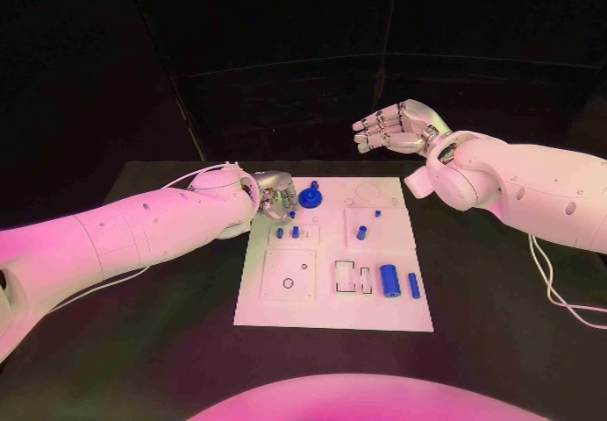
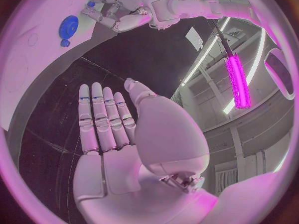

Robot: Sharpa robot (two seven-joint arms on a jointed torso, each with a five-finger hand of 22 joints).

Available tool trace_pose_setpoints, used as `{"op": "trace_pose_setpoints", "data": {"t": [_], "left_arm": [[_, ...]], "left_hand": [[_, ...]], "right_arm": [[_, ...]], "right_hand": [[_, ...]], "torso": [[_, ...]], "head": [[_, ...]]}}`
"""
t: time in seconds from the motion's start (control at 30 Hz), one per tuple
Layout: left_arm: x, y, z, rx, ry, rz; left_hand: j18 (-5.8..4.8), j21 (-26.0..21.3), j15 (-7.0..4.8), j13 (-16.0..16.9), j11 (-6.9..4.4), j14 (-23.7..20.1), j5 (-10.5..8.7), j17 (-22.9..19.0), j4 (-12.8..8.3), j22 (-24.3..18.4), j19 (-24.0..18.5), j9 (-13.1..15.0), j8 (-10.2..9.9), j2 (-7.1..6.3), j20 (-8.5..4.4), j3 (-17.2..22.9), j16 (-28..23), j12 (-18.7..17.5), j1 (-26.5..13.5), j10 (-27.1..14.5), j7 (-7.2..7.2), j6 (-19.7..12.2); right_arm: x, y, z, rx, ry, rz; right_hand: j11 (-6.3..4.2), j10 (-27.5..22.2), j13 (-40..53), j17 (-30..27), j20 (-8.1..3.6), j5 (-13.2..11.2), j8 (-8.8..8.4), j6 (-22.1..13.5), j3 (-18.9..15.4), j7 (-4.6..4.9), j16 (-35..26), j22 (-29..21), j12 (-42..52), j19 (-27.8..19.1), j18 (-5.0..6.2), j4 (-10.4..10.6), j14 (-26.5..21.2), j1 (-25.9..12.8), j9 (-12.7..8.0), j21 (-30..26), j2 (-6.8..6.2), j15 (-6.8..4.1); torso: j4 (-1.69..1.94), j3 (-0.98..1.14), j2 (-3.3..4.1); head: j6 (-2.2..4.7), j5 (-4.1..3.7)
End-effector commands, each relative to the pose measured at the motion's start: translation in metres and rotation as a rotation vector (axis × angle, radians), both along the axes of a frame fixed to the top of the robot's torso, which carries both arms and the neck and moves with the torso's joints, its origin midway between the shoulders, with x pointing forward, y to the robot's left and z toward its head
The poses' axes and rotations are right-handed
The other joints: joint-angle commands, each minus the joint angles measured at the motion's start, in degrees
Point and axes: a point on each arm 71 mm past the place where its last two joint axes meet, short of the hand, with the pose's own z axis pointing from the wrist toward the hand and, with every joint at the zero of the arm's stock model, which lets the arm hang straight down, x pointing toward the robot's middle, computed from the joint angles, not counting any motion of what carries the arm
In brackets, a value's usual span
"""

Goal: Assemble the parts on the task board

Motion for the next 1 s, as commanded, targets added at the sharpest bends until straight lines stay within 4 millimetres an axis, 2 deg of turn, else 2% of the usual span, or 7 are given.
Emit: {"op": "trace_pose_setpoints", "data": {"t": [0.03, 0.43, 0.53, 0.7, 0.77, 0.9, 1.0], "left_arm": [[0.001, 0.001, 0.001, 0.0, -0.001, 0.006], [0.001, 0.012, 0.001, 0.009, 0.001, 0.029], [0.0, 0.021, 0.001, 0.002, 0.005, 0.047], [0.0, 0.037, 0.006, -0.03, -0.009, 0.08], [0.0, 0.042, 0.009, -0.063, -0.02, 0.091], [-0.003, 0.052, 0.017, -0.206, -0.045, 0.116], [-0.007, 0.059, 0.023, -0.369, -0.028, 0.142]], "left_hand": [[-0.6, 0.26, 0.13, 0.11, 0.1, 0.03, 0.3, -0.09, 0.04, 0.14, -0.22, -0.04, -0.53, -0.2, 0.08, 0.36, -0.31, -0.35, -0.66, 0.32, 0.16, -0.78], [-0.61, 0.27, 0.16, 0.1, 0.2, 0.01, 0.29, -0.2, 0.04, 0.2, -0.23, 0.01, -0.81, -0.4, 0.09, 0.32, -0.32, -0.59, -0.78, 0.2, 0.3, -1.09], [-0.61, 0.22, 0.2, 0.11, 0.25, -0.01, 0.28, -0.25, 0.04, 0.18, -0.26, 0.05, -0.84, -0.66, 0.1, 0.16, -0.32, -0.69, -0.93, 0.15, 0.32, -1.07], [-0.61, 0.24, 0.22, 0.2, 0.24, -0.02, 0.3, -0.31, -0.03, 0.25, -0.27, 0.23, -0.55, -0.56, 0.12, 0.23, -0.31, -0.68, -0.79, 0.46, 0.35, -0.34], [-0.62, 0.34, 0.16, 0.38, 0.17, 0.05, 0.3, -0.12, -0.15, 0.39, -0.25, 0.38, -0.11, -0.32, 0.11, 0.41, -0.17, -0.46, -0.56, 1.11, 0.26, 0.6], [-0.52, -0.11, 0.16, 0.7, 0.14, 0.06, 0.29, -0.36, -0.11, 0.09, -0.41, 0.71, 1.07, -0.23, 0.08, 0.27, -0.17, -0.07, -0.78, 2.16, 0.06, 3.04], [-0.31, -1.13, 0.18, 0.8, 0.17, 0.06, 0.29, -0.4, 0.08, -0.77, -0.75, 0.77, 1.43, -0.06, 0.1, 0.14, -0.16, 0.03, -1.06, 2.48, 0.15, 3.82]], "right_arm": [[0.0, 0.001, 0.002, 0.007, -0.005, 0.008], [0.0, -0.006, -0.001, -0.041, 0.014, -0.003], [0.0, -0.011, -0.002, -0.098, 0.01, -0.007], [-0.002, -0.022, -0.005, -0.243, -0.012, -0.009], [-0.004, -0.025, -0.006, -0.306, -0.023, -0.007], [-0.009, -0.032, -0.008, -0.458, -0.052, 0.002], [-0.014, -0.034, -0.008, -0.565, -0.081, 0.009]], "right_hand": [[0.27, -0.21, -0.08, -0.07, 0.15, 0.26, -0.25, 0.15, 0.21, 1.37, -0.21, -0.08, 0.38, 0.43, 0.63, -0.02, 0.56, -0.44, -0.03, -0.13, -0.09, 0.01], [0.06, -0.1, -0.07, 0.09, -0.21, -0.47, -0.24, 0.25, 0.46, 1.18, 0.35, -0.09, 0.66, 2.06, 0.77, -0.57, 2.46, -0.45, -0.01, 0.02, -0.33, -0.41], [-0.78, 0.61, -0.09, 0.87, -1.76, -1.11, 0.09, 1.09, 0.77, 0.5, 2.23, 0.76, 0.98, 5.87, 0.86, -1.43, 7.16, -0.12, 0.06, 1.94, -0.55, -1.89], [-3.47, 6.02, 0.02, 5.24, -6.83, -1.88, 1.7, 5.84, 1.04, -2.06, 9.55, 5.36, 1.45, 16.64, 0.79, -3.66, 21.84, 0.73, 0.44, 10.79, -0.86, -6.36], [-4.56, 8.44, 0.06, 7.41, -8.17, -1.86, 2.07, 7.64, 1.44, -2.86, 12.52, 7.39, 1.13, 19.07, 0.75, -4.37, 25.96, 0.82, 0.48, 14.26, -0.92, -7.49], [-5.59, 11.95, 0.09, 15.5, -9.47, -1.83, 1.38, 9.95, 3.48, -3.88, 23.47, 12.65, -1.72, 20.03, 0.34, -5.87, 27.16, 0.07, 0.13, 22.06, -1.58, -8.82], [-5.94, 13.62, 0.27, 30.46, -9.59, -1.54, 0.68, 10.99, 5.43, -4.11, 38.97, 16.23, -3.6, 19.06, 0.4, -6.71, 27.96, -0.55, 0.12, 26.98, -1.6, -8.93]], "torso": [[-0.04, 0.0, -0.02], [0.04, -0.02, -0.05], [0.06, -0.04, -0.08], [0.05, -0.09, -0.08], [-0.02, -0.07, -0.09], [0.0, -0.1, -0.1], [0.02, -0.16, -0.11]], "head": [[0.05, 0.0], [0.12, -0.32], [0.12, -0.38], [0.41, -0.45], [0.54, -0.42], [0.98, -0.99], [1.32, -1.58]]}}
